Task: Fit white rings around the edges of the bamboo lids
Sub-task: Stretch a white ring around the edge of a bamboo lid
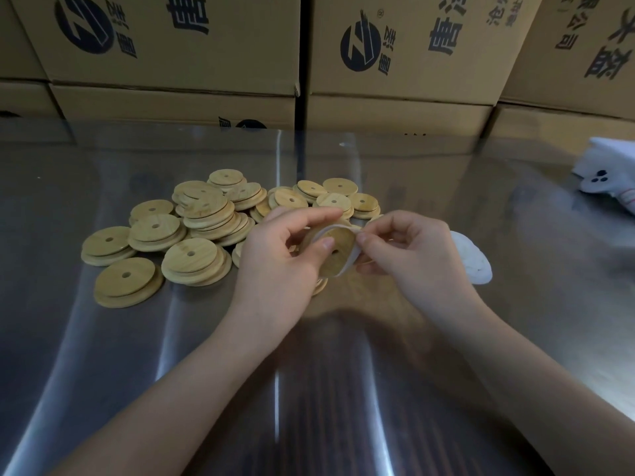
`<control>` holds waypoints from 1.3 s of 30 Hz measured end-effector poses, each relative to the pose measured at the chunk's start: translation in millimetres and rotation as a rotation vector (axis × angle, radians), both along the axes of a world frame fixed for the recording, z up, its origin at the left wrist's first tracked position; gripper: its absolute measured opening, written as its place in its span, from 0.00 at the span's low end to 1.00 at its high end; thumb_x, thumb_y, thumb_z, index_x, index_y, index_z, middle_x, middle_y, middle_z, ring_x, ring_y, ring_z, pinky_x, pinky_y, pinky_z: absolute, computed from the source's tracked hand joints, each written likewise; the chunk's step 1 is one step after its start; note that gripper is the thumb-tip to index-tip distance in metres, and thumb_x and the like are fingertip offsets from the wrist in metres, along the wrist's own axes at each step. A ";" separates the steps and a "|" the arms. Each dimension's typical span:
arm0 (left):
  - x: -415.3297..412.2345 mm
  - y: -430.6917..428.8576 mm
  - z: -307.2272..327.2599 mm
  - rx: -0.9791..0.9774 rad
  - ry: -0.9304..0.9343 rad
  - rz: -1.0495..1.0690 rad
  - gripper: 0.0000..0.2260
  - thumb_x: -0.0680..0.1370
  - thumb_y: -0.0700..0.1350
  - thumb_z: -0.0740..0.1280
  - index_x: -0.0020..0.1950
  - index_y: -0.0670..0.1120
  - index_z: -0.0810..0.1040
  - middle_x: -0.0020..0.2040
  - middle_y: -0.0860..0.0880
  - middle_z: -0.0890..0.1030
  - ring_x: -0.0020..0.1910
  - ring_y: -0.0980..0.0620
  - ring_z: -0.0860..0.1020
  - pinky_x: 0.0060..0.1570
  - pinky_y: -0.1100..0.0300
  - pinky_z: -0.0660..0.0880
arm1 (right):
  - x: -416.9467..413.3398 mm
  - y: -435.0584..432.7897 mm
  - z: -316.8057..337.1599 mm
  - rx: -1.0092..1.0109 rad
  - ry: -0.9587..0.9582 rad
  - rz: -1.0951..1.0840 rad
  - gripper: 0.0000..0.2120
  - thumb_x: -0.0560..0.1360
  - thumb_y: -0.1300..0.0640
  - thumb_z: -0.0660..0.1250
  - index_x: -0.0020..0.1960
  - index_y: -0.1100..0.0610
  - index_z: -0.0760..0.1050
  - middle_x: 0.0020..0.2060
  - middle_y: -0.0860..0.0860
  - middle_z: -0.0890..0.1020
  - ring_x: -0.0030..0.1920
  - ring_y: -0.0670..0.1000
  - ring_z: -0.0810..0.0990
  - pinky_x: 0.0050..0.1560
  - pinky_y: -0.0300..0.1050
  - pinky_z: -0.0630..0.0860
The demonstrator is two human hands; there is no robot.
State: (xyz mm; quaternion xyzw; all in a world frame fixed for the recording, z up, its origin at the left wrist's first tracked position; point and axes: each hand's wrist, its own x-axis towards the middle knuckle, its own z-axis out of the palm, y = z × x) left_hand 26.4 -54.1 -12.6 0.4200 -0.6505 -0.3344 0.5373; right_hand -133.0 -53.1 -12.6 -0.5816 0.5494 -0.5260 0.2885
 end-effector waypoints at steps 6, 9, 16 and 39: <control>1.6 2.1 4.4 0.030 -0.023 -0.050 0.18 0.77 0.33 0.68 0.57 0.54 0.82 0.53 0.57 0.80 0.54 0.65 0.77 0.59 0.66 0.75 | -8.4 1.2 12.9 0.180 -0.110 0.162 0.10 0.76 0.66 0.68 0.37 0.58 0.80 0.35 0.56 0.85 0.38 0.52 0.86 0.41 0.43 0.83; 2.9 1.6 4.8 0.021 -0.030 -0.067 0.18 0.77 0.32 0.67 0.55 0.55 0.82 0.53 0.56 0.80 0.55 0.63 0.78 0.59 0.66 0.74 | -11.1 0.7 15.8 0.255 -0.124 0.204 0.07 0.77 0.65 0.67 0.40 0.60 0.79 0.37 0.59 0.86 0.41 0.56 0.86 0.43 0.46 0.84; 1.7 -1.9 -1.5 0.078 0.069 -0.087 0.20 0.77 0.32 0.66 0.53 0.58 0.82 0.54 0.54 0.82 0.55 0.59 0.80 0.59 0.59 0.77 | -13.3 -1.0 13.6 0.223 -0.021 0.214 0.08 0.77 0.65 0.67 0.39 0.59 0.78 0.35 0.58 0.85 0.39 0.57 0.86 0.42 0.48 0.84; -2.6 -5.5 -9.4 0.156 0.194 -0.175 0.17 0.75 0.30 0.69 0.53 0.52 0.81 0.50 0.52 0.85 0.51 0.58 0.83 0.50 0.64 0.79 | -3.2 -4.4 -10.0 -0.121 0.166 -0.057 0.07 0.71 0.60 0.71 0.35 0.55 0.75 0.31 0.51 0.82 0.32 0.54 0.83 0.42 0.60 0.80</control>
